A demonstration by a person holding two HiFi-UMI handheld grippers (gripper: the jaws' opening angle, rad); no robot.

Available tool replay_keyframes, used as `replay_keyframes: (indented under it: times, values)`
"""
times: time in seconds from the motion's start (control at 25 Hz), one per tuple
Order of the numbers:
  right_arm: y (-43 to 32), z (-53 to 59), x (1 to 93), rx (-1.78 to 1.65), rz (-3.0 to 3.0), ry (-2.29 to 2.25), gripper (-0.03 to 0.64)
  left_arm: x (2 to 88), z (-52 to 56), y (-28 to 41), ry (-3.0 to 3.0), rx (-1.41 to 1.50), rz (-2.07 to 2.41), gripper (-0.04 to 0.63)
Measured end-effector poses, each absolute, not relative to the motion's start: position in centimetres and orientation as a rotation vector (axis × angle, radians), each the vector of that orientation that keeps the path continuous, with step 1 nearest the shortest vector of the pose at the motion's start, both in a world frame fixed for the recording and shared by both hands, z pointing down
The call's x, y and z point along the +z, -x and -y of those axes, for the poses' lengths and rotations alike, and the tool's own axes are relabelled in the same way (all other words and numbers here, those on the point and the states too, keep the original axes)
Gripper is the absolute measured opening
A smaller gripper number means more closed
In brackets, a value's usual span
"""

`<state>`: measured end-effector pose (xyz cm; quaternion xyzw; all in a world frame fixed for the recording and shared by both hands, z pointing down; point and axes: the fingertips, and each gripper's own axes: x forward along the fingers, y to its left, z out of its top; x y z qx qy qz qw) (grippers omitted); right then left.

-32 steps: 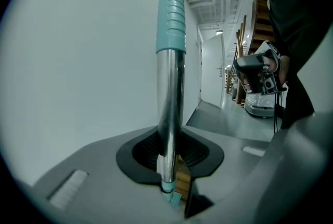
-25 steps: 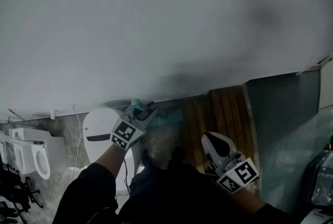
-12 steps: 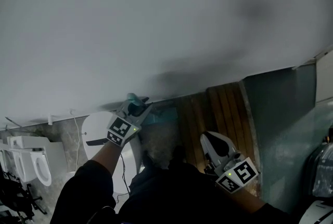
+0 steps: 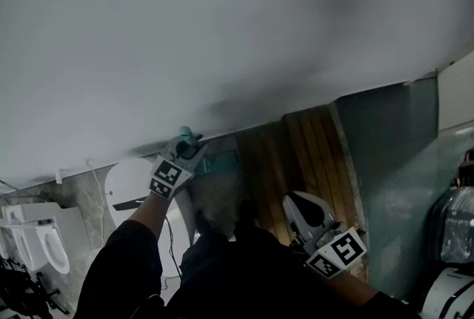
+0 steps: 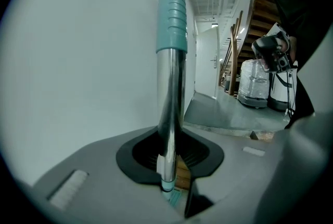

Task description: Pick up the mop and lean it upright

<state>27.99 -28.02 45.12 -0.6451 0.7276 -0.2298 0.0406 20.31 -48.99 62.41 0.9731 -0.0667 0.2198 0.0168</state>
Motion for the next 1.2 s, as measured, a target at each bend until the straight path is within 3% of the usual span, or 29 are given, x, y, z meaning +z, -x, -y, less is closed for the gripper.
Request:
replay_keyframes:
  times: [1.2]
  values:
    - [-26.9, 25.0, 45.2, -0.709, -2.135, 2.125, 0.006, 67.1, 60.7, -21.3, -2.7, 0.751, 0.479, 0.107]
